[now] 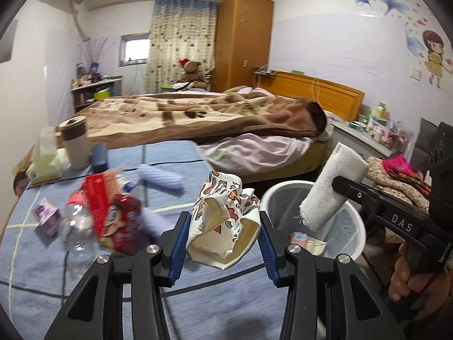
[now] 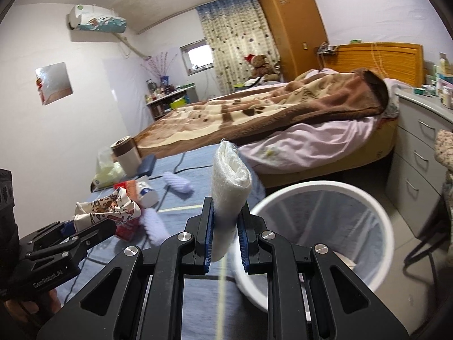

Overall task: Collect trash
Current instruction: 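Carry both items over the wastebasket and open both grippers to drop them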

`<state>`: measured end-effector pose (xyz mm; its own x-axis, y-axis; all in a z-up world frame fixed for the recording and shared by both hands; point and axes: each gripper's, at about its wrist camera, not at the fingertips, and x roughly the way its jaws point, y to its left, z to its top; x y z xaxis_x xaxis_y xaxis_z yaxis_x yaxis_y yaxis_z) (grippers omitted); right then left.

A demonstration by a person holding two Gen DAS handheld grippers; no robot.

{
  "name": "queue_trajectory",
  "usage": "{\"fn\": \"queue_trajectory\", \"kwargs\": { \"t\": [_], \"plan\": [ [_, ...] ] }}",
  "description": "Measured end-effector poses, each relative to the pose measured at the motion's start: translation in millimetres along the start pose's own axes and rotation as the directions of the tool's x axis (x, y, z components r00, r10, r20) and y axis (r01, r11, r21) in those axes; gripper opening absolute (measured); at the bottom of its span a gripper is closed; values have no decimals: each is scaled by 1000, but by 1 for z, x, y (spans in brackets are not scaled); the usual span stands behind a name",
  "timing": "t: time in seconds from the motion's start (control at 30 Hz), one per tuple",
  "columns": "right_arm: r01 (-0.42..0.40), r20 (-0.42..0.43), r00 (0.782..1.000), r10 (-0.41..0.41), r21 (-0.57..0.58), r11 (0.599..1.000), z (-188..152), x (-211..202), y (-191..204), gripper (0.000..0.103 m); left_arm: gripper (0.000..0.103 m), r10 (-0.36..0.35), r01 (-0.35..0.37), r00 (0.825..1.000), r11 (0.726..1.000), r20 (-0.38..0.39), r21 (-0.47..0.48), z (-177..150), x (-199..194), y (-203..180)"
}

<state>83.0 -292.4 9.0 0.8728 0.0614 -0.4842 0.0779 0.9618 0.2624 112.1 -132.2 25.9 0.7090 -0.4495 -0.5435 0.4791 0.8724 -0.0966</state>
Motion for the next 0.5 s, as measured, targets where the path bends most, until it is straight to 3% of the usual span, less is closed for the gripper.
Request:
{"fn": "queue_trajectory", "kwargs": {
  "t": [0.5],
  "plan": [
    [131,-32,991,-130,37,991,-3,-1,-52,16,46,-138,145,988,984,-66,103,11,50,-73]
  ]
}}
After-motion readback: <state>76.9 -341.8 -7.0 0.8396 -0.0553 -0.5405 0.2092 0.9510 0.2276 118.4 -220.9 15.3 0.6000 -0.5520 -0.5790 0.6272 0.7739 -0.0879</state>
